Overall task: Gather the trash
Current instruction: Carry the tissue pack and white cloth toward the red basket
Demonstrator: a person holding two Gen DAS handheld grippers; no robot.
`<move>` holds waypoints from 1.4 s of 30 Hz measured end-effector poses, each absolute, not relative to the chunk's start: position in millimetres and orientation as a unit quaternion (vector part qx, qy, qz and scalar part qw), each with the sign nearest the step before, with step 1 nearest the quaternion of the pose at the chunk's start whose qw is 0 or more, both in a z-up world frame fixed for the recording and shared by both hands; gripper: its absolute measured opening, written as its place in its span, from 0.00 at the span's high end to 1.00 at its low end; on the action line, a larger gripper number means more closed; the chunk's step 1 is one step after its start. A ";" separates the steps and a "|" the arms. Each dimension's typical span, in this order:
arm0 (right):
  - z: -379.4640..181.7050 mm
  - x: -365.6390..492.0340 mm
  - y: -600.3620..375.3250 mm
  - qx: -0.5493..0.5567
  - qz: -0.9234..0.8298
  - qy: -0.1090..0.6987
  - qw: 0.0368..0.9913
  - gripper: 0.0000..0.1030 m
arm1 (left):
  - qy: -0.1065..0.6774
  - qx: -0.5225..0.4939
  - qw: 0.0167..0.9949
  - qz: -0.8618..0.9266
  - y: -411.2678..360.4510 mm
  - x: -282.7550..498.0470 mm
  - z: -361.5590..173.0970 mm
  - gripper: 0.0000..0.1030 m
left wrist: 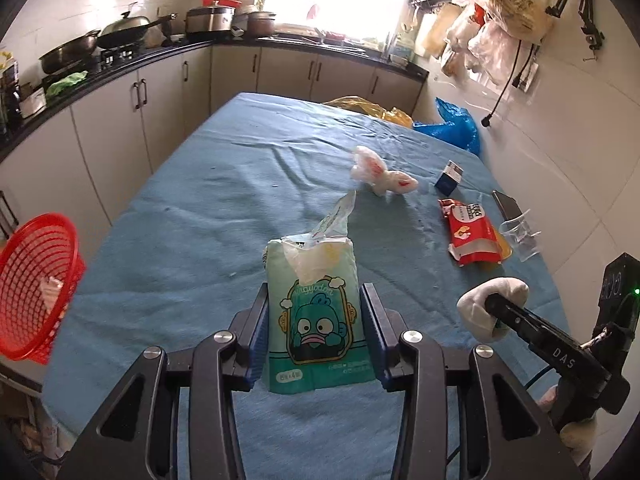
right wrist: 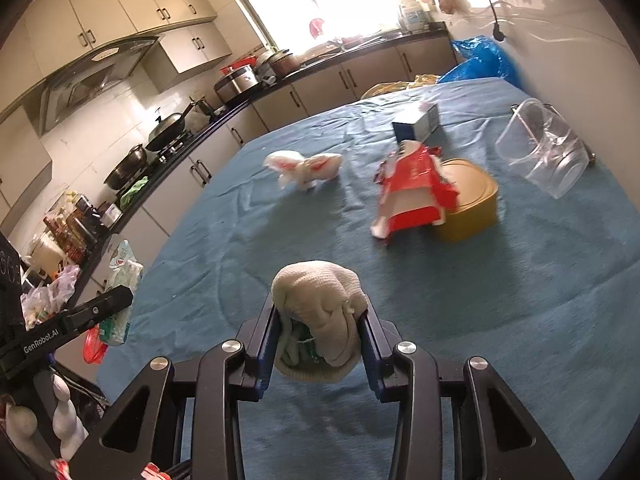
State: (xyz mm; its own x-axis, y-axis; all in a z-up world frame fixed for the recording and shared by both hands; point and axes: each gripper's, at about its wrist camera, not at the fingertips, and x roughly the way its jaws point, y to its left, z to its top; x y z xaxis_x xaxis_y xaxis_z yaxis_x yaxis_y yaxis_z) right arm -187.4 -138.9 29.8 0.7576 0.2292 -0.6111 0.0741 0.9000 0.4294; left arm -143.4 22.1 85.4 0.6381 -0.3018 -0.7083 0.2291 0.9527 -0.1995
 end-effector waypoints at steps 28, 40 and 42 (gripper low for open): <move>42.5 -142.1 28.5 0.128 0.170 0.387 0.897 0.61 | 0.369 -0.164 0.914 0.038 239.6 -170.9 69.7 0.59; 48.2 -97.9 136.6 0.090 0.257 0.404 0.873 0.61 | 0.364 -0.189 0.908 0.083 312.5 -168.8 59.3 0.59; 52.1 -87.9 159.3 0.081 0.271 0.401 0.871 0.61 | 0.363 -0.184 0.909 0.087 318.5 -164.1 59.2 0.59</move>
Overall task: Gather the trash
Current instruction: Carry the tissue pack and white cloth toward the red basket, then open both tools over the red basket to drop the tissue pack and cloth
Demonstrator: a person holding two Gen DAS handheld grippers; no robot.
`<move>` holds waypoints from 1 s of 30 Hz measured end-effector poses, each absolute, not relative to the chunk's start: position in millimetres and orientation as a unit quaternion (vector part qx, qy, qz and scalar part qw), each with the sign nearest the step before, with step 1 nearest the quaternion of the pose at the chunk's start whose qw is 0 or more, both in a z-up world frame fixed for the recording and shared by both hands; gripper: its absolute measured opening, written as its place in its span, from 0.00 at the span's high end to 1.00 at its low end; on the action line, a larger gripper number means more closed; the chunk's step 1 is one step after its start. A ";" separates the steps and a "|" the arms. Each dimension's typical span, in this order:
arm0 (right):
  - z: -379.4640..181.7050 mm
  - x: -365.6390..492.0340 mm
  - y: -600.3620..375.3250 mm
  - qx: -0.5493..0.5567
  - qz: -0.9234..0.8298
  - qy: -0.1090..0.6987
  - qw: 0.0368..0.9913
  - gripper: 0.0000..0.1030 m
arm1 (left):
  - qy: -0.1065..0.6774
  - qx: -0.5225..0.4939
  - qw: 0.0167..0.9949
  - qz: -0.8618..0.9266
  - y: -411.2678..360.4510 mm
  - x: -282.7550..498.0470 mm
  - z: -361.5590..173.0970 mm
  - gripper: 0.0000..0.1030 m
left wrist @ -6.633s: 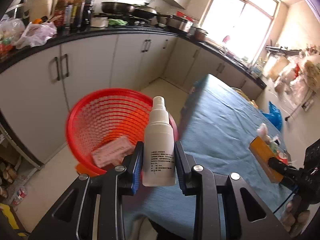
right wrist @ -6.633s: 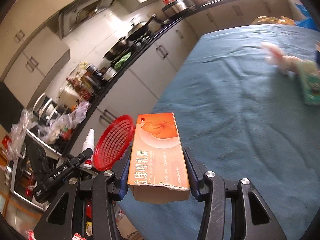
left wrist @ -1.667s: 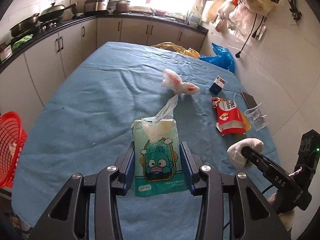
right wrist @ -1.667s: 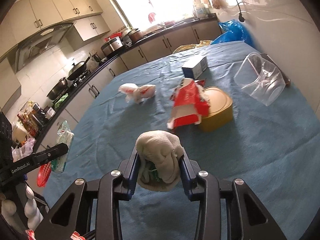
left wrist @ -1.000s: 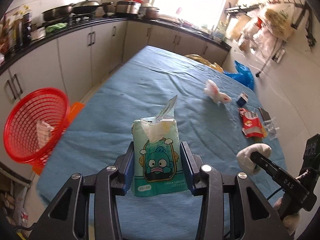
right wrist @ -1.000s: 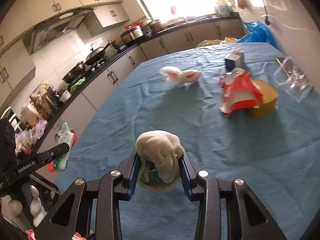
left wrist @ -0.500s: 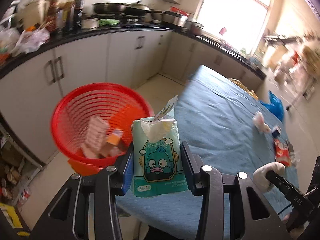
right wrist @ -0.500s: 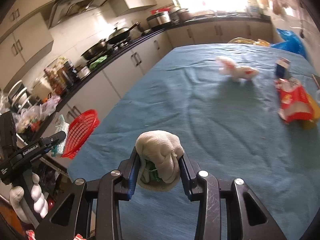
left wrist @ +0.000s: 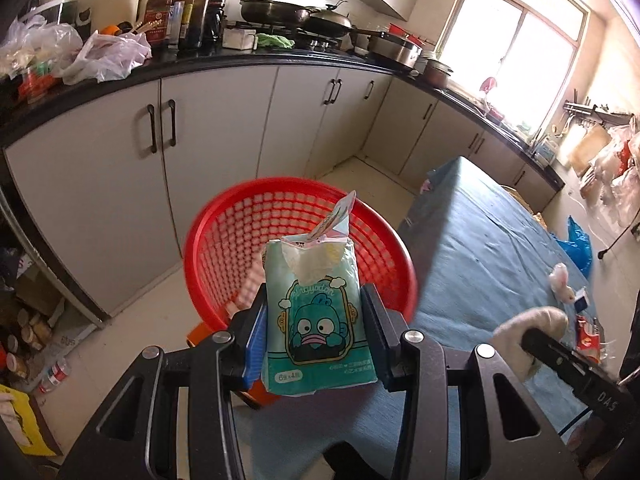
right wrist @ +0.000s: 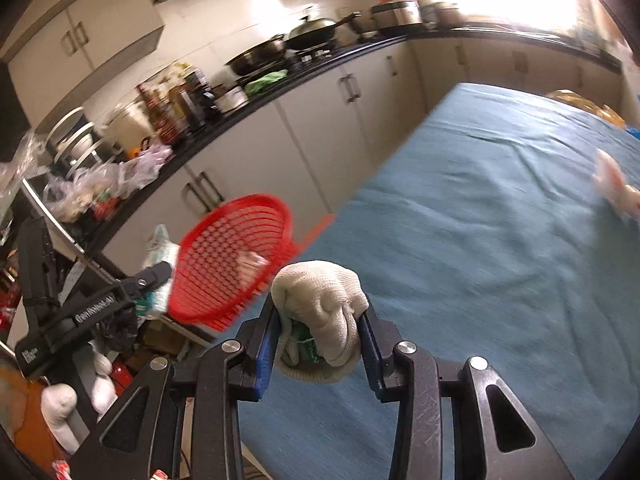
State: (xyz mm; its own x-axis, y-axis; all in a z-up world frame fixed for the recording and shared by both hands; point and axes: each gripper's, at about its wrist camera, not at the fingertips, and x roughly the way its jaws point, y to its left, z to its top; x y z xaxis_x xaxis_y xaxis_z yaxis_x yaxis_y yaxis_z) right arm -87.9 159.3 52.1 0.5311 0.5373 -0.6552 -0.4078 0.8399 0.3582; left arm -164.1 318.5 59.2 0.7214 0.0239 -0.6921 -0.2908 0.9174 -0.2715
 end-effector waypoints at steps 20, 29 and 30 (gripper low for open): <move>38.0 -30.5 231.8 0.097 0.297 0.418 0.853 0.44 | 0.354 -0.187 0.914 0.074 343.9 -140.4 56.3 0.39; 34.6 -41.1 183.6 0.126 0.267 0.424 0.856 0.43 | 0.356 -0.170 0.917 0.058 317.7 -149.6 65.5 0.37; 33.5 -43.1 178.0 0.129 0.264 0.424 0.857 0.43 | 0.356 -0.165 0.918 0.057 312.3 -150.2 67.8 0.37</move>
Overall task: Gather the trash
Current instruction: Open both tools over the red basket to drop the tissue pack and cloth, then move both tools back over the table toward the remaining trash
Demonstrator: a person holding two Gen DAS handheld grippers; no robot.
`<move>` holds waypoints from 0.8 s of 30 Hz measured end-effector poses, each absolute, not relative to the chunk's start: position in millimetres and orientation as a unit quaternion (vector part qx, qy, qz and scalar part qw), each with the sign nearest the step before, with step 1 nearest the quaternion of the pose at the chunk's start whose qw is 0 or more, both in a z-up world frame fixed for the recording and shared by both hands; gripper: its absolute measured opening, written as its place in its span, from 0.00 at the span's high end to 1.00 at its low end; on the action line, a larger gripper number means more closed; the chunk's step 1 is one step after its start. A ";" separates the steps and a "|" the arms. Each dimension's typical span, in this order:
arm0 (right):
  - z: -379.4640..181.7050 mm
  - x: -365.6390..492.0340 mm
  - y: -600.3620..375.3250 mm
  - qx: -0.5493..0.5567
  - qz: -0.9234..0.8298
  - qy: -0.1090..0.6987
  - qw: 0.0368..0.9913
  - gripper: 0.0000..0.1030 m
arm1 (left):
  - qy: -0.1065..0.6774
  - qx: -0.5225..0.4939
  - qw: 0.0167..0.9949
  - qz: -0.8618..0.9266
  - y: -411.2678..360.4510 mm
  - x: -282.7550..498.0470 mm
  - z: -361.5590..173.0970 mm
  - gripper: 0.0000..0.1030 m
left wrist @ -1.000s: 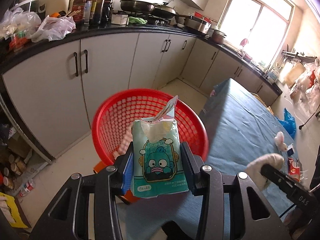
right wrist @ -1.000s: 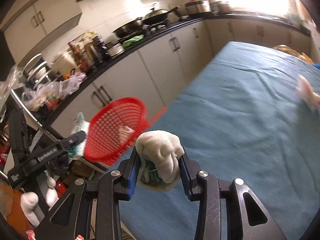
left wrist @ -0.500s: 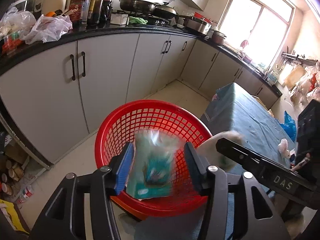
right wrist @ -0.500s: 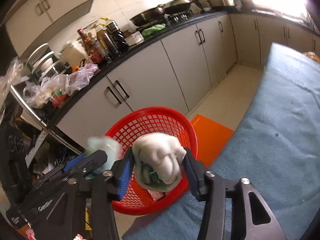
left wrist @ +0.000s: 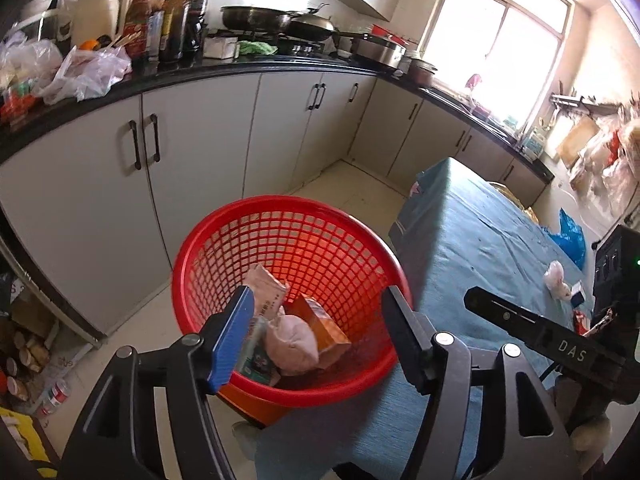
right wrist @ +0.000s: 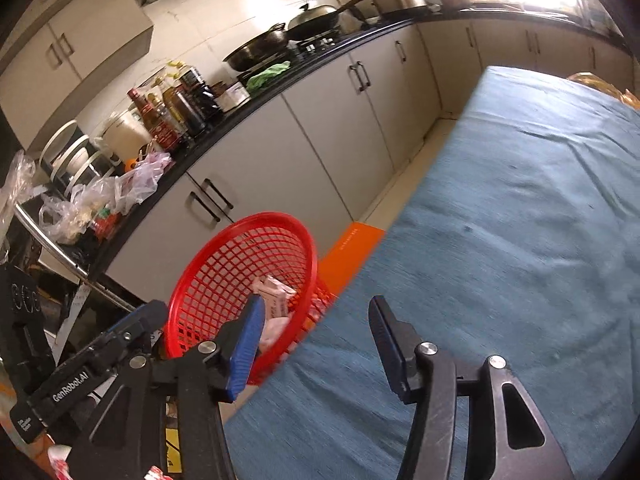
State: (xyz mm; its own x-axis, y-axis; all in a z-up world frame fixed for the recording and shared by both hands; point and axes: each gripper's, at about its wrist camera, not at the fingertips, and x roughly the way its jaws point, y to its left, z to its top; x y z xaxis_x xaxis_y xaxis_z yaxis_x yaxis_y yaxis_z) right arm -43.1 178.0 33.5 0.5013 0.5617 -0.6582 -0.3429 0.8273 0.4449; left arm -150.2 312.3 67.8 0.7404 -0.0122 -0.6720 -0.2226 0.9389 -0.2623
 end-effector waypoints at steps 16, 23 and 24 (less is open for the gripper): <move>31.7 -85.3 66.7 0.162 0.196 0.417 0.873 0.42 | 0.365 -0.082 0.927 0.019 212.6 -150.8 78.8 0.35; 27.3 -99.2 21.3 0.184 0.147 0.415 0.879 0.40 | 0.376 -0.068 0.924 -0.016 171.4 -147.7 75.6 0.35; 28.1 -102.1 14.6 0.192 0.140 0.409 0.881 0.40 | 0.378 -0.067 0.923 -0.020 167.3 -147.5 74.5 0.35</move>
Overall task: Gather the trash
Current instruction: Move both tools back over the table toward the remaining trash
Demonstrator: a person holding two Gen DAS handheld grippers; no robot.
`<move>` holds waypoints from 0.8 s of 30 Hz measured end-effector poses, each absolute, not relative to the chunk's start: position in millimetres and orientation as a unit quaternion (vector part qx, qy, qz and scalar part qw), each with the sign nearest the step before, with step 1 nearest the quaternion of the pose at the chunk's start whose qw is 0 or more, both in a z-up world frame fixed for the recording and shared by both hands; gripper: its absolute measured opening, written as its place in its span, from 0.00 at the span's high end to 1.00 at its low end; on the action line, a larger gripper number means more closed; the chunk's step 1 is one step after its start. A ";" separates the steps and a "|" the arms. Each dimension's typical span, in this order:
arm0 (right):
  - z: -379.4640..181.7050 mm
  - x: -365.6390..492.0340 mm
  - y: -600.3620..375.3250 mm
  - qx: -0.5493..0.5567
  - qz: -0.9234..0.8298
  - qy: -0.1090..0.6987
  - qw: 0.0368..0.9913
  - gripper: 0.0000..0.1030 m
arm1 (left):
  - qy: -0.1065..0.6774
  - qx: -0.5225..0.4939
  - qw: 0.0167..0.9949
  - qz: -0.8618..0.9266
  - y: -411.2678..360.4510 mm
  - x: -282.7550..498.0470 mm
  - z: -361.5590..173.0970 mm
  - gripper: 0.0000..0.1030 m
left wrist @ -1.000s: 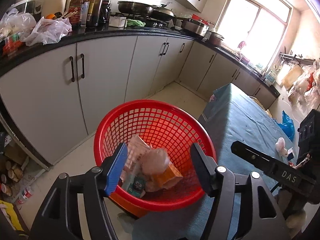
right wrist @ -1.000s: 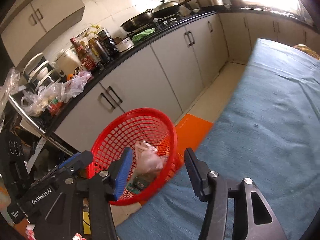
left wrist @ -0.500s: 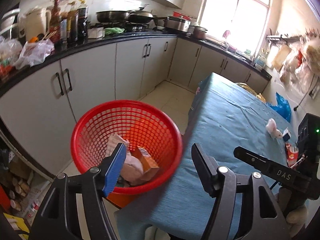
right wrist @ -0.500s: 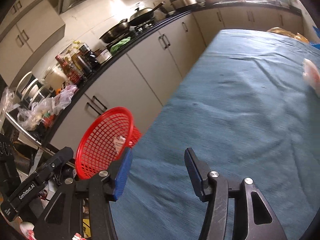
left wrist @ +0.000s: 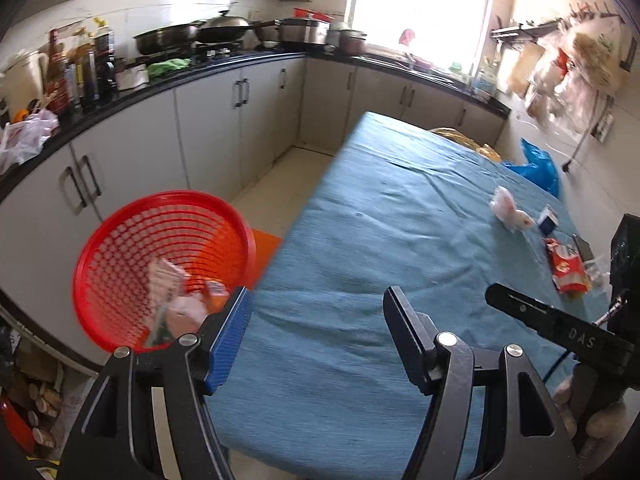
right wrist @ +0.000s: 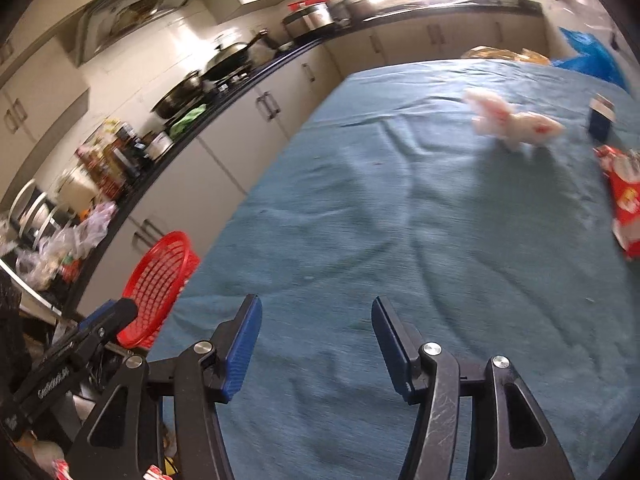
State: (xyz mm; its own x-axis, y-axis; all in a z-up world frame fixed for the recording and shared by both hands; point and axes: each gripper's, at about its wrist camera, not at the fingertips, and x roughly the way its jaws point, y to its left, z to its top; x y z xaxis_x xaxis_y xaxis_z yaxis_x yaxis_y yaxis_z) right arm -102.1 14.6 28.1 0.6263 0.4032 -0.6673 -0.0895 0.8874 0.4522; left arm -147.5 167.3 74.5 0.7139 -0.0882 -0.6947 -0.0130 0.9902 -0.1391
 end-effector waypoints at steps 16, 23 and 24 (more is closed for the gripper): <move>30.2 -172.1 -98.7 0.187 0.044 0.368 0.910 0.40 | 0.450 -0.037 0.887 -0.100 46.2 -133.0 37.0 0.21; 20.4 -190.4 -143.2 0.211 0.031 0.368 0.905 0.39 | 0.471 -0.017 0.876 -0.103 4.8 -127.5 18.0 0.21; 18.0 -192.9 -150.0 0.213 0.028 0.369 0.904 0.39 | 0.472 -0.014 0.875 -0.102 0.4 -126.5 14.7 0.21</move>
State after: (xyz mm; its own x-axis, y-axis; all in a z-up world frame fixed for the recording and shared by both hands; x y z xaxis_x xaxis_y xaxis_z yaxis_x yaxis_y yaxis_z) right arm -192.9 -150.0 18.0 0.7255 0.2089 -0.6558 0.1065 0.9073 0.4068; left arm -126.5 0.4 14.7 0.5328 -0.1924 -0.8241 0.1654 0.9787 -0.1215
